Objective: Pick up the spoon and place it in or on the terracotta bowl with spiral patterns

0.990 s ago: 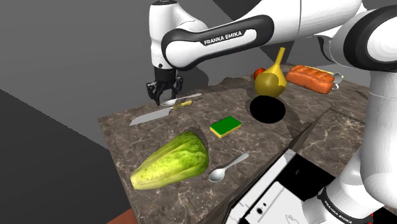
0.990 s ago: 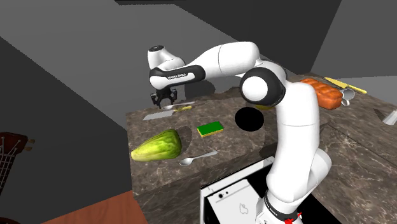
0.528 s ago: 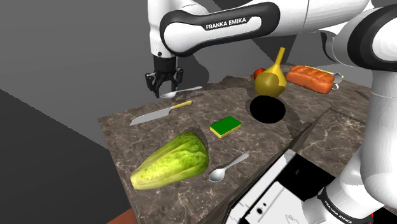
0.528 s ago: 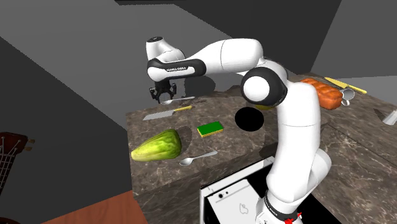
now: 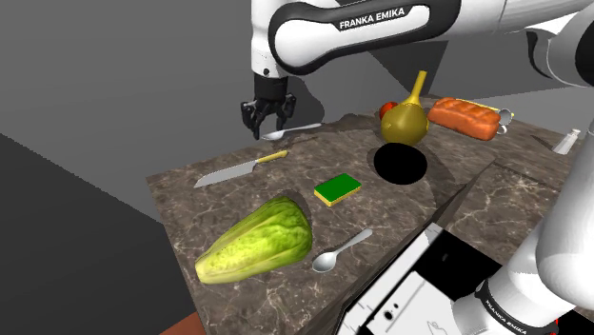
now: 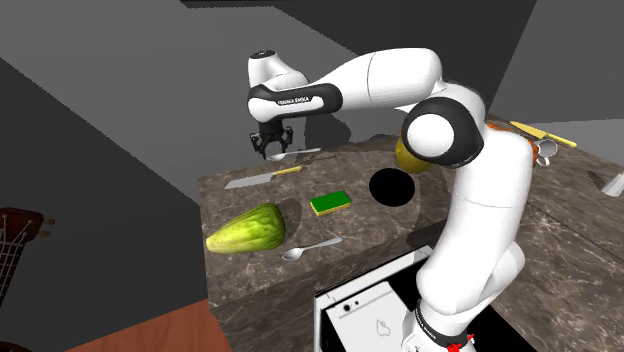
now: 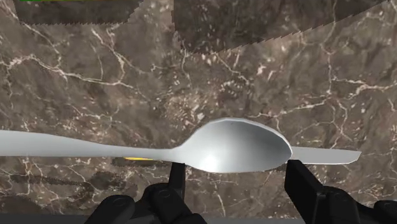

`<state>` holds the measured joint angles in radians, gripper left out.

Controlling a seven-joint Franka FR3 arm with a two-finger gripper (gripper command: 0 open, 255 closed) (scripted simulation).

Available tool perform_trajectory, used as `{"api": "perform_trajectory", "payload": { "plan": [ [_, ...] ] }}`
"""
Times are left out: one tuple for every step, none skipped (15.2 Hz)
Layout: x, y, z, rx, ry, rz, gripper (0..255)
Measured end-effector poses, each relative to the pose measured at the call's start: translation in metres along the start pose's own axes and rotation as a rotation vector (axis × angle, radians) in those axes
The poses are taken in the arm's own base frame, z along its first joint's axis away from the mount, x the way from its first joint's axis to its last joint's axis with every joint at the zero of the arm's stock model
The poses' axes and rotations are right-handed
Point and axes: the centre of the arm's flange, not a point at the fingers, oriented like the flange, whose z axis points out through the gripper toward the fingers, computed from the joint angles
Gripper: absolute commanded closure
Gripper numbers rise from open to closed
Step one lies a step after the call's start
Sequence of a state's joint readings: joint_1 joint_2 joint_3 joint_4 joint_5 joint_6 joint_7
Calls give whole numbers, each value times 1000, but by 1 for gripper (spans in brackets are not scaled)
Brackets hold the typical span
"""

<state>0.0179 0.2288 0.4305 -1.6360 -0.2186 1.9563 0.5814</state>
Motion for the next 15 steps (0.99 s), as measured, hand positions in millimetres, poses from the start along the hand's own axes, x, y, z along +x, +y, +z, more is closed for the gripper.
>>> {"api": "perform_trajectory", "payload": {
  "plan": [
    [-4, 11, 0, 0, 0, 0, 255],
    [-10, 21, -2, 0, 0, 0, 255],
    [-16, 32, -3, 0, 0, 0, 255],
    [-21, 43, -3, 0, 0, -1, 255],
    [-29, 56, -5, -1, -1, 0, 255],
    [-36, 69, -8, -1, 0, 0, 255],
    [-40, 78, -9, -1, 0, 0, 255],
    [-45, 91, -10, -1, 0, 0, 255],
    [-50, 103, -10, -1, 0, 0, 255],
    [-57, 116, -9, -1, 0, 1, 255],
    [-66, 127, -10, -1, -1, 1, 255],
    [-71, 137, -12, -1, -1, 0, 255],
    [-79, 150, -12, -1, 0, 1, 255],
    [-84, 160, -12, -1, 0, 1, 255],
    [-89, 173, -13, -1, 0, 1, 255]
  ]
}}
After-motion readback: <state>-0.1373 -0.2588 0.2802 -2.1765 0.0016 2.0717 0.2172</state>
